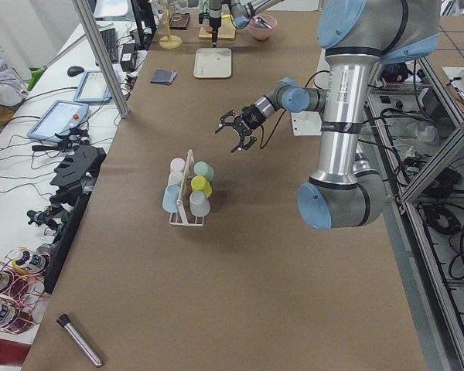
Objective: Pick up and place green cup on tray
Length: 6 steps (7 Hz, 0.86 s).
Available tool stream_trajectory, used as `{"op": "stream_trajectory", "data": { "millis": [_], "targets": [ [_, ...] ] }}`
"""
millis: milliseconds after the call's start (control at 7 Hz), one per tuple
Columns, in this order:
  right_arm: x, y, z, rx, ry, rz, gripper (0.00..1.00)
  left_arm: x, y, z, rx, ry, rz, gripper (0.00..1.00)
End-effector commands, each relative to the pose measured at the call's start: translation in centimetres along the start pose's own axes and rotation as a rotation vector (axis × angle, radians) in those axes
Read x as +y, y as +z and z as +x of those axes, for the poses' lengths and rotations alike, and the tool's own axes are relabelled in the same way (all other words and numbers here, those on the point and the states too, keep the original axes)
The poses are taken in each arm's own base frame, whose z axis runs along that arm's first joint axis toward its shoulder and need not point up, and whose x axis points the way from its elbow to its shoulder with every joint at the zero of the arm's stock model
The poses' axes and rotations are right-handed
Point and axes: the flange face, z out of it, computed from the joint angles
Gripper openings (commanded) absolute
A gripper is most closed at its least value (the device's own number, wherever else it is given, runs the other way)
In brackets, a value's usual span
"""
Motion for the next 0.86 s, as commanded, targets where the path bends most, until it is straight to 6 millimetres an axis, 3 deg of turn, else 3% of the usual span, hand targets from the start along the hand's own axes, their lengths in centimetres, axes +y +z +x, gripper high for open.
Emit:
{"op": "stream_trajectory", "data": {
  "millis": [0, 143, 286, 571, 714],
  "targets": [
    [-0.2, 0.1, -0.4, -0.016, -0.004, -0.007, 0.91, 0.2, -0.7, 1.0, -0.183, 0.139, -0.068, 0.99],
    [0.2, 0.8, -0.4, -0.020, -0.003, -0.027, 0.90, 0.7, -0.1, 1.9, -0.190, 0.161, -0.084, 0.99],
    [0.5, 1.3, -0.5, -0.019, -0.005, -0.036, 0.72, 0.4, 0.4, 2.8, -0.189, 0.198, -0.099, 0.99],
    [0.7, 1.5, -0.7, -0.029, -0.007, -0.049, 0.44, -3.4, 1.2, 7.3, -0.186, 0.318, -0.108, 0.99],
    [0.8, 1.5, -0.7, -0.034, -0.006, -0.054, 0.25, -4.2, 1.2, 8.5, -0.186, 0.356, -0.111, 0.99]
  ]
}}
